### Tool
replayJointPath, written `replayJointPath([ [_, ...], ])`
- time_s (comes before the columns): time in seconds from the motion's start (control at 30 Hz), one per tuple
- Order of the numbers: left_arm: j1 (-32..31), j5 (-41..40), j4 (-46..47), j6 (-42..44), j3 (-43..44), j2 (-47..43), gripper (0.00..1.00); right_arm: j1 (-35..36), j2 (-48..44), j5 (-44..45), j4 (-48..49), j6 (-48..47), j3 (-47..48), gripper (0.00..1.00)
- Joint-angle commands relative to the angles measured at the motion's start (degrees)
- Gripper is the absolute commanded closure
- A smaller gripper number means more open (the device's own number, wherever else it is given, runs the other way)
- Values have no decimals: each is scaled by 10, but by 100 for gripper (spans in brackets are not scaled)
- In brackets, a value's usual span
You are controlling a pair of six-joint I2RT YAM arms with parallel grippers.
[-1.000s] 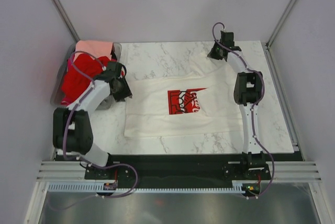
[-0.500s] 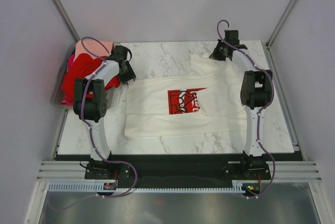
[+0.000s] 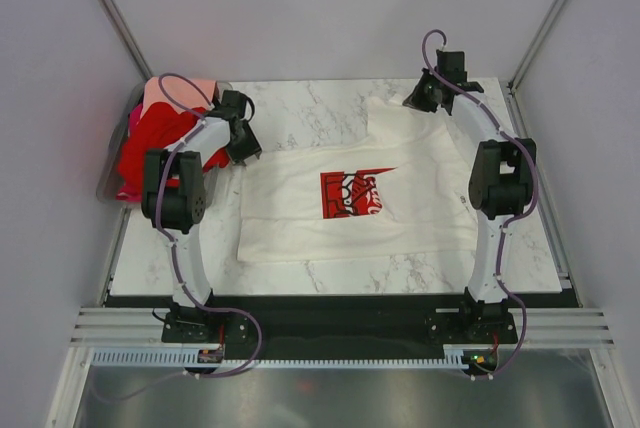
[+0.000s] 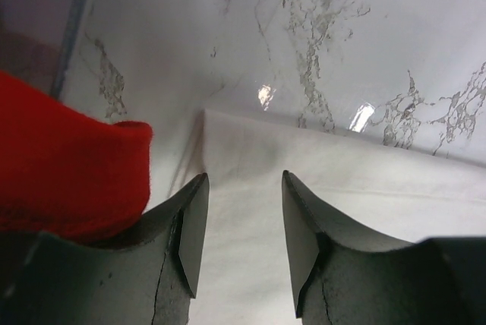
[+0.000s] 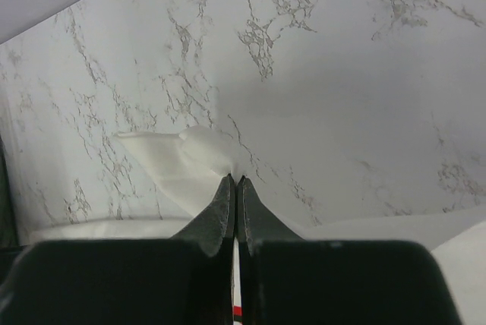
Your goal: Fold and stack the t-shirts
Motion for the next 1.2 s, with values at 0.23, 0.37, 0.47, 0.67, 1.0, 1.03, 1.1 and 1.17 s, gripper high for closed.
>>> replayJointPath([
  [0.23,3,-3,-5,-25,-14,17,48,-3,-45,0,13,-4,-32,100],
  [0.37,2,-4,-6,-23,-11,30,55,-5,-48,2,13,-8,-47,100],
  [0.47,2,-2,-6,-21,-5,39,69,-6,-49,3,13,-9,-51,100],
  [0.67,2,-2,-10,-18,14,38,97,-10,-46,2,13,-9,-46,100],
  [1.0,2,27,-51,-23,56,-32,98,-15,-96,2,9,2,-58,100],
  [1.03,3,30,-53,-23,55,-40,98,-17,-107,4,9,6,-67,100],
  [1.1,3,37,-59,-24,43,-67,98,-23,-143,9,10,10,-102,100],
  [1.17,5,47,-62,-23,29,-86,98,-26,-171,14,12,10,-144,100],
])
